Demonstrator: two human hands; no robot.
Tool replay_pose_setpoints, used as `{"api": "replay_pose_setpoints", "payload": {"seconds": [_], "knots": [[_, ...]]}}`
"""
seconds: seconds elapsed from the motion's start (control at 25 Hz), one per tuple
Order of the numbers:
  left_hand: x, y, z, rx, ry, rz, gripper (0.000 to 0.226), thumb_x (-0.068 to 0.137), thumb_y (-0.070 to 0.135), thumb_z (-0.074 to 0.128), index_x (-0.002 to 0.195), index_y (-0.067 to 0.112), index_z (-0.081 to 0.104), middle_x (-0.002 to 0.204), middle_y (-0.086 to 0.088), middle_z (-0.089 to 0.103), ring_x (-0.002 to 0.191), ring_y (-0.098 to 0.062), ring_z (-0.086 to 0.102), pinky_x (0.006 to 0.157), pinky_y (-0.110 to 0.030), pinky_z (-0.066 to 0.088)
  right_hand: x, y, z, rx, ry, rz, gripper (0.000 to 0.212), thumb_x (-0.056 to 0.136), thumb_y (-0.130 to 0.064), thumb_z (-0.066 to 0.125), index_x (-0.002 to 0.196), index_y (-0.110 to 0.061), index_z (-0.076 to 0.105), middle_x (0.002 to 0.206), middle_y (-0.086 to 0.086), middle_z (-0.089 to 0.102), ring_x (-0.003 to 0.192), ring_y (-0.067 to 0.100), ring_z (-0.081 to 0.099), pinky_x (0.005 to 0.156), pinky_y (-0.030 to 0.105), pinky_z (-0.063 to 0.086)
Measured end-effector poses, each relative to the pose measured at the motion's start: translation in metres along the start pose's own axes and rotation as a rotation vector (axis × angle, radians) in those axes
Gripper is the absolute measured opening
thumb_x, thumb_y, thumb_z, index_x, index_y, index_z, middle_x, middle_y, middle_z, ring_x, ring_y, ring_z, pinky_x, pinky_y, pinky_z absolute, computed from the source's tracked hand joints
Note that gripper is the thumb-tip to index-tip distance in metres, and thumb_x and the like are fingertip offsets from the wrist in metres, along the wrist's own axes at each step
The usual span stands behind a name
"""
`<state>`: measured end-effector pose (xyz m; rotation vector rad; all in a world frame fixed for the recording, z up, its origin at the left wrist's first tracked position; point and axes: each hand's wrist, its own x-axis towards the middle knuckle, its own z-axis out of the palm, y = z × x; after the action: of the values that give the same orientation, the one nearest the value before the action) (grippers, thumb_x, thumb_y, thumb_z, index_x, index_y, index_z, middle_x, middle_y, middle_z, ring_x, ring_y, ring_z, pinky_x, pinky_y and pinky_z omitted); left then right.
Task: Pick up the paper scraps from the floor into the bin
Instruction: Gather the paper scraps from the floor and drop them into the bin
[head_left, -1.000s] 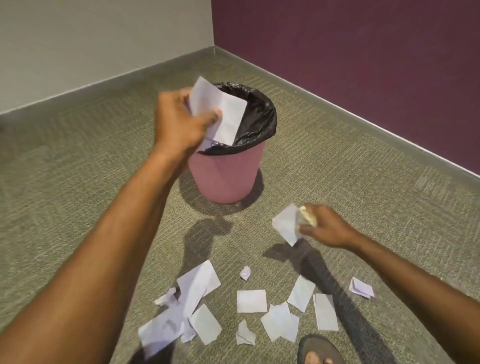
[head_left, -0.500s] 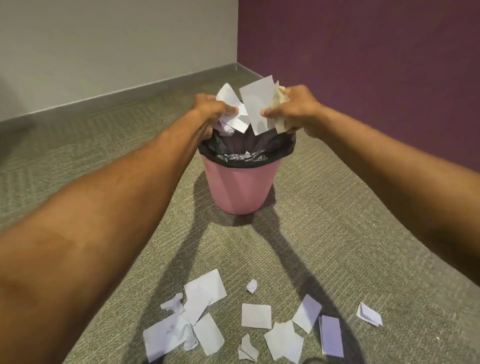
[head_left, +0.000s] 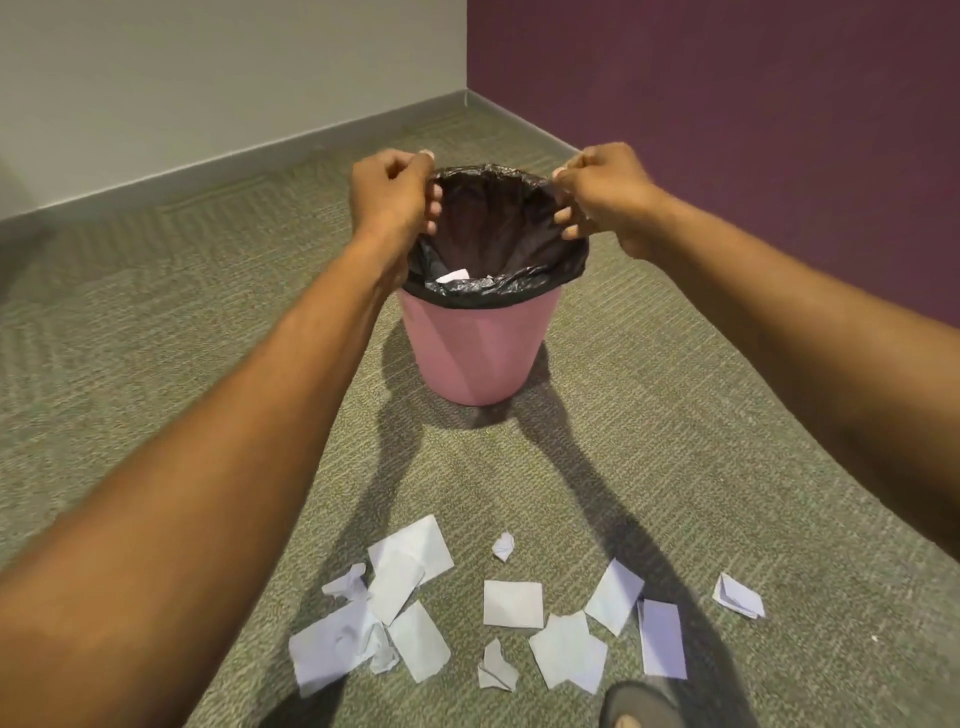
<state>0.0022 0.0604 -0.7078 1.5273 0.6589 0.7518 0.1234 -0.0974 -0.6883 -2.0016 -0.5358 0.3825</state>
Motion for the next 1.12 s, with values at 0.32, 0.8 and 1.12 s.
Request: {"api": "replay_pose_setpoints", "payload": {"seconds": [0.32,0.8,1.12], "knots": [[-0.15,-0.113,0.034,0.336,-0.702,0.063,0.035,0.09,0.032,0.065,0.07,0.004,0.066,0.055,-0.002,0.057,0.05,-0.007,0.05,0.049,-0.021,0.04,-0.121,0.183,-0.05,-0.422,-0.288,0.202,0.002,0.092,-0.009,0.063,0.09,-0.009,0.064,0.083,0.004,0.063,0.078,0.019,0.061,0.06,0.026,0.049],[-0.297,-0.247,0.109,1.3,-1.377,0.57,0.068,0.087,0.023,0.065,0.144,0.021,0.03,0.154,-0.016,0.024,0.137,-0.039,0.03,0.107,-0.052,0.033,-0.274,0.359,-0.066,-1.044,-0.421,0.402,0.054,0.086,-0.032,0.066,0.133,-0.018,0.043,0.128,0.013,0.046,0.113,0.036,0.051,0.083,0.045,0.053],[-0.288,-0.242,0.077,1.206,-1.354,0.662,0.034,0.086,0.005,0.058,0.12,0.006,0.056,0.142,-0.016,0.042,0.128,-0.033,0.04,0.098,-0.043,0.04,-0.285,0.333,-0.022,-0.999,-0.324,0.277,0.025,0.096,-0.027,0.049,0.113,-0.009,0.052,0.115,0.015,0.052,0.094,0.036,0.061,0.071,0.041,0.051]]}}
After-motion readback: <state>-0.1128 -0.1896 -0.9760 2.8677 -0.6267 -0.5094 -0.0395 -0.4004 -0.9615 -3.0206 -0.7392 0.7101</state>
